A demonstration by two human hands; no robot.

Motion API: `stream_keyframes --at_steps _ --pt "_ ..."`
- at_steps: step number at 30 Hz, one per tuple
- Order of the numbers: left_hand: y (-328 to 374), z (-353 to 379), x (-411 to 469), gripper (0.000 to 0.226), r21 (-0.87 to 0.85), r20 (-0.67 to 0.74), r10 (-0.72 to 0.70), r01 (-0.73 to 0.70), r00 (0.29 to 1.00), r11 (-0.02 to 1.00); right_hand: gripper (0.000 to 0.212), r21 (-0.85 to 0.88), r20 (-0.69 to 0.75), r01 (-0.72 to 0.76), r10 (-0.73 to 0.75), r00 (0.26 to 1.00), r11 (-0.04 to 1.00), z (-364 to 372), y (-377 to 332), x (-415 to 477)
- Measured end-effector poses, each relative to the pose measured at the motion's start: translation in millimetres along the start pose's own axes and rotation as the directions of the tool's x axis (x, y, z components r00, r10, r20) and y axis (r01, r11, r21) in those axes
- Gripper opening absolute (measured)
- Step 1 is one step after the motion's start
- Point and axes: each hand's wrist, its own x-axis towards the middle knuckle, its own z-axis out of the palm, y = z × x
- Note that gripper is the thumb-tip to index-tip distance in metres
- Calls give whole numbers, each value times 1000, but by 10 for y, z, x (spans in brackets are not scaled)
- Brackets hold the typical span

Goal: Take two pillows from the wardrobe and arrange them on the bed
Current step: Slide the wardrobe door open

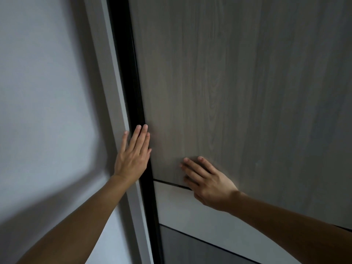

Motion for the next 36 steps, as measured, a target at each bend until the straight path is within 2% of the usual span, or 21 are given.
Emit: stream_keyframes --at_steps 3,6,11,17,20,24,27,32,36 --pt "-180 60 -2 55 40 -5 88 -88 996 995 35 -1 11 -7 7 1000 1000 52 -64 114" --pt "-340 107 -5 52 -1 -27 168 -168 985 986 40 -5 29 -17 17 999 1000 109 -117 198" --pt "-596 123 -3 47 11 -55 358 -358 932 934 47 -11 96 -51 52 994 999 164 -215 298" --pt "-565 -39 52 37 -50 17 318 -316 948 947 50 18 163 -99 95 982 995 42 -274 325" --pt "-390 -203 39 22 -168 42 266 -256 963 952 44 73 181 -138 123 976 988 -112 -329 170" --pt "222 -524 113 8 -414 -39 336 -322 941 852 34 126 210 -207 178 961 970 -464 -288 -376" --pt "872 -831 220 10 -550 -89 389 -370 917 748 24 78 295 -313 278 914 947 -847 -183 -1007" --pt "2215 -1543 386 15 -708 -173 430 -415 886 571 16 -82 479 -466 445 757 881 -1752 15 -2359" --pt "3410 -2310 490 19 -792 -248 450 -447 858 415 14 -216 574 -519 537 618 827 -2554 193 -3532"
